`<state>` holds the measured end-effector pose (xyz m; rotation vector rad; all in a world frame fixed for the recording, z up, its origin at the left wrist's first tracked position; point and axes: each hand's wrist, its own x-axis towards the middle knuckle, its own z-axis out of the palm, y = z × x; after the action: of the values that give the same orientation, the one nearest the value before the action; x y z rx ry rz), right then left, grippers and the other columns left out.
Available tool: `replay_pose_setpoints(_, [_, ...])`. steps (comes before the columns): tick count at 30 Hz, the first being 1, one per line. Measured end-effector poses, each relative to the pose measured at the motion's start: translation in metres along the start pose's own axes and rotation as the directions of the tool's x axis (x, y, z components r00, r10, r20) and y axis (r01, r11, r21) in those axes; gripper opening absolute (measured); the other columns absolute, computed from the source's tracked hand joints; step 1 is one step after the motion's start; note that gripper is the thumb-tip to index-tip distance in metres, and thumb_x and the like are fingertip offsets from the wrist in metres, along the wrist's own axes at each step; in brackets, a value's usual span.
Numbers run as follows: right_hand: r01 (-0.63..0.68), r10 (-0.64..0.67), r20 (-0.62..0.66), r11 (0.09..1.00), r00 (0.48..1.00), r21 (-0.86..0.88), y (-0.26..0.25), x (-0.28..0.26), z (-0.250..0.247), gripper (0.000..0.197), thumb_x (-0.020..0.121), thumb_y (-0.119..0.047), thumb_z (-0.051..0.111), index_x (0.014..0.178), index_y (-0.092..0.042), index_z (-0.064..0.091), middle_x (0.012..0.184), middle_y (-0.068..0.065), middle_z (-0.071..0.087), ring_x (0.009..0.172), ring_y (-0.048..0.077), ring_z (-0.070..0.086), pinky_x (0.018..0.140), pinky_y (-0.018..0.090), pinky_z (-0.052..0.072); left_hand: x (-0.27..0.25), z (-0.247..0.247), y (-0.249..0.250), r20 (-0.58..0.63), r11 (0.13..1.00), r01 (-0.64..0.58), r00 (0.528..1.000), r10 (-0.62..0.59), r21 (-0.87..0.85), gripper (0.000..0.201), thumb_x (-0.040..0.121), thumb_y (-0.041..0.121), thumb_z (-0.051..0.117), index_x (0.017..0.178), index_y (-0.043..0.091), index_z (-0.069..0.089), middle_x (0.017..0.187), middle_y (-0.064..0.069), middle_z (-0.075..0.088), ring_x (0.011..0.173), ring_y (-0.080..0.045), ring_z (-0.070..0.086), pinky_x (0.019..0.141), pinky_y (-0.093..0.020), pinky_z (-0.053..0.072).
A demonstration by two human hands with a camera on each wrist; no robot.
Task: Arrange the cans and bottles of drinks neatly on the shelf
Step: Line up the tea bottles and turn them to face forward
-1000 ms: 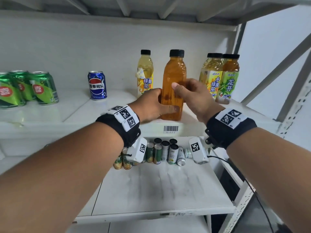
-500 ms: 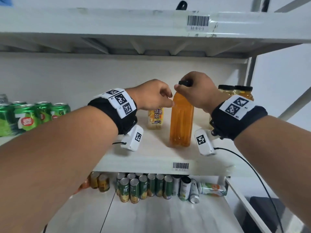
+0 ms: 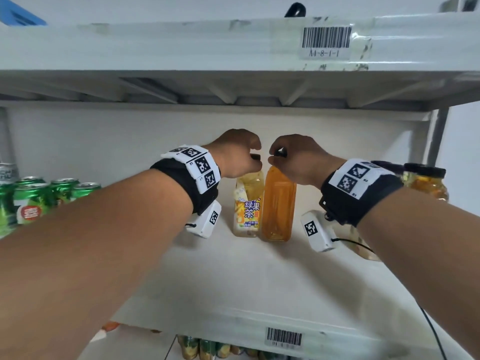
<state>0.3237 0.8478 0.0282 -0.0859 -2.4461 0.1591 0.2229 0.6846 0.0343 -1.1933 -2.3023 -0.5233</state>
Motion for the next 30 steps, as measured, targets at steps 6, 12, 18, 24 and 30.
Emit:
replay_pose_setpoints(6, [0.000,0.000,0.039,1.000,0.999,-0.001,0.016,0.015,0.012,0.026,0.100,-0.035,0.064,0.118,-0.018,0.071,0.120,0.002,0.067,0.100,0.015,0.055,0.085,0.026,0.041,0.011,0.007,0.001,0.067,0.999,0.018,0.998,-0.020,0.028,0.038,0.093,0.038,0.072,0.126,0.019,0.071,0.128,0.000,0.068,0.119,-0.024,0.063,0.094,-0.033,0.050])
replay_pose_setpoints(12, [-0.021,0.021,0.002,0.999,1.000,0.047,0.034,0.008,-0.009,0.028,0.094,-0.045,0.071,0.117,-0.029,0.068,0.111,-0.007,0.060,0.095,0.011,0.054,0.067,0.013,0.035,0.021,0.009,0.021,0.017,0.999,-0.046,0.999,0.046,-0.026,0.040,0.093,0.043,0.073,0.127,0.022,0.071,0.134,0.003,0.067,0.124,-0.019,0.060,0.096,-0.028,0.043])
replay_pose_setpoints(18, [-0.172,0.176,0.000,0.960,0.984,-0.221,0.077,-0.019,-0.064,0.017,0.093,-0.043,0.064,0.103,-0.029,0.068,0.107,-0.009,0.058,0.100,0.015,0.056,0.083,0.028,0.044,0.039,0.024,0.076,0.018,0.981,-0.152,0.988,0.156,-0.122,0.038,0.093,0.042,0.072,0.128,0.025,0.071,0.133,0.007,0.067,0.122,-0.015,0.060,0.097,-0.027,0.044])
replay_pose_setpoints(24, [-0.323,0.362,0.030,0.863,0.932,-0.388,0.110,-0.061,-0.103,0.022,0.092,-0.038,0.064,0.102,-0.021,0.074,0.108,-0.001,0.067,0.090,0.019,0.060,0.082,0.033,0.055,0.048,0.042,0.137,0.054,0.953,-0.246,0.964,0.259,-0.177,0.037,0.095,0.042,0.071,0.126,0.023,0.071,0.130,0.006,0.068,0.118,-0.015,0.060,0.091,-0.026,0.042])
replay_pose_setpoints(30, [-0.227,0.308,0.081,0.833,0.948,-0.505,0.108,-0.082,-0.096,0.025,0.091,-0.038,0.064,0.102,-0.016,0.067,0.110,0.004,0.067,0.102,0.025,0.058,0.081,0.031,0.047,0.031,0.045,0.164,0.123,0.945,-0.281,0.945,0.303,-0.169,0.036,0.098,0.044,0.069,0.127,0.023,0.071,0.120,0.007,0.065,0.107,-0.016,0.060,0.085,-0.025,0.041])
